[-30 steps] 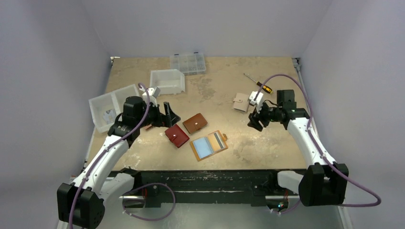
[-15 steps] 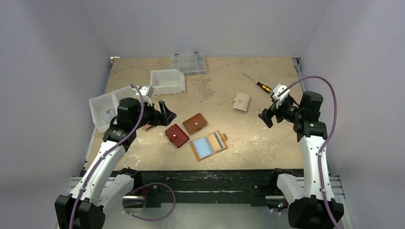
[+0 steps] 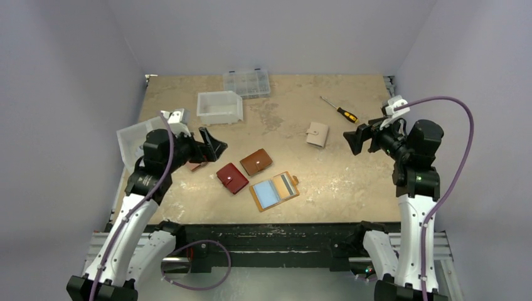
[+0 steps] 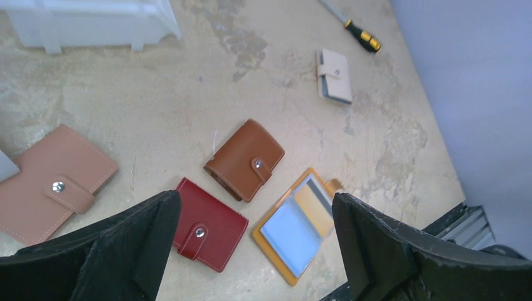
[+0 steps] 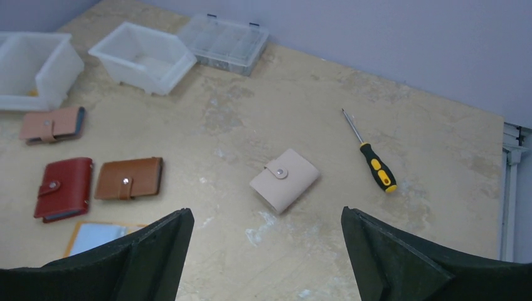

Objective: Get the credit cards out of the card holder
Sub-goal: Reset both arms

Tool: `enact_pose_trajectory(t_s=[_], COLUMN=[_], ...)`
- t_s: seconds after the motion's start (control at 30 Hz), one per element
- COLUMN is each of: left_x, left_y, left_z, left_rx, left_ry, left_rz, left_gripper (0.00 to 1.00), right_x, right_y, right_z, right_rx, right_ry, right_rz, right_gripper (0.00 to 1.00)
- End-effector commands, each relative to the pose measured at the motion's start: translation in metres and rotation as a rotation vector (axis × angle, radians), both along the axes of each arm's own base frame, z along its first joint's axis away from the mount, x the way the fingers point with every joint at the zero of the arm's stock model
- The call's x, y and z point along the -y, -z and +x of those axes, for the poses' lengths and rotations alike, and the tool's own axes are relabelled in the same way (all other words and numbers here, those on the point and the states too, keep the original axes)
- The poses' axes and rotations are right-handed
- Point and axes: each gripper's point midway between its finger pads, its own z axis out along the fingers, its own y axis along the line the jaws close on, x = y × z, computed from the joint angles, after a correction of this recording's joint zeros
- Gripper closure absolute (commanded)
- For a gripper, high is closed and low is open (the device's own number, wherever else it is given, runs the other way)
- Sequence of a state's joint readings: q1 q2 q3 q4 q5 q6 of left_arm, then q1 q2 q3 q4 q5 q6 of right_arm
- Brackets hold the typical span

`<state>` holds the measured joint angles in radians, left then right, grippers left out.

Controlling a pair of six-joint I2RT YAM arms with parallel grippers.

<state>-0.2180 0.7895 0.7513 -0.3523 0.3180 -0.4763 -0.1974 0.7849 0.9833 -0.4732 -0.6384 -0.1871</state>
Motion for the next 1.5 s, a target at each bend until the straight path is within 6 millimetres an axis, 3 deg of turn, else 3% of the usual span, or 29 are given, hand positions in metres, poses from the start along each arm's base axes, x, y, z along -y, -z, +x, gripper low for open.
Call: enact_pose_trajectory(t_s=[0.0,0.23,0.37,0.73,1.47], left_x=[-0.009,-0.016,-0.02,-0.025,-0.023], left_y=[-0.063,-0.101,-0.105,-0.121,-0.108], left_z=[-0.003,-0.013,-0.017,-0.032,-0.056], left_rx=[0.106,0.163,0.155,0.191,0.167], left_ry=[-0.089,-0.088,-0.089,-0.095,-0.052], left_rz=[-0.082,-0.039,-0.007,0.001,-0.009], left_gripper=[0.01,0.01,0.01,0.01,0.01], right_x=[-0.007,-0.026,-0.031,-0.019,-0.026], right_y=[-0.05,-0.078,-0.081,-0.09,-0.081], right_z=[-0.01,-0.04,-0.044,-0.048,-0.06], right_rx=[0.072,0.153,0.144,0.165,0.177], right_ry=[0.008,-0.079,-0.075,0.046,0.002], right_rz=[0.079,0.098,0.173,0.223,0.217], right_gripper=[0.01,0.01,0.01,0.01,0.01])
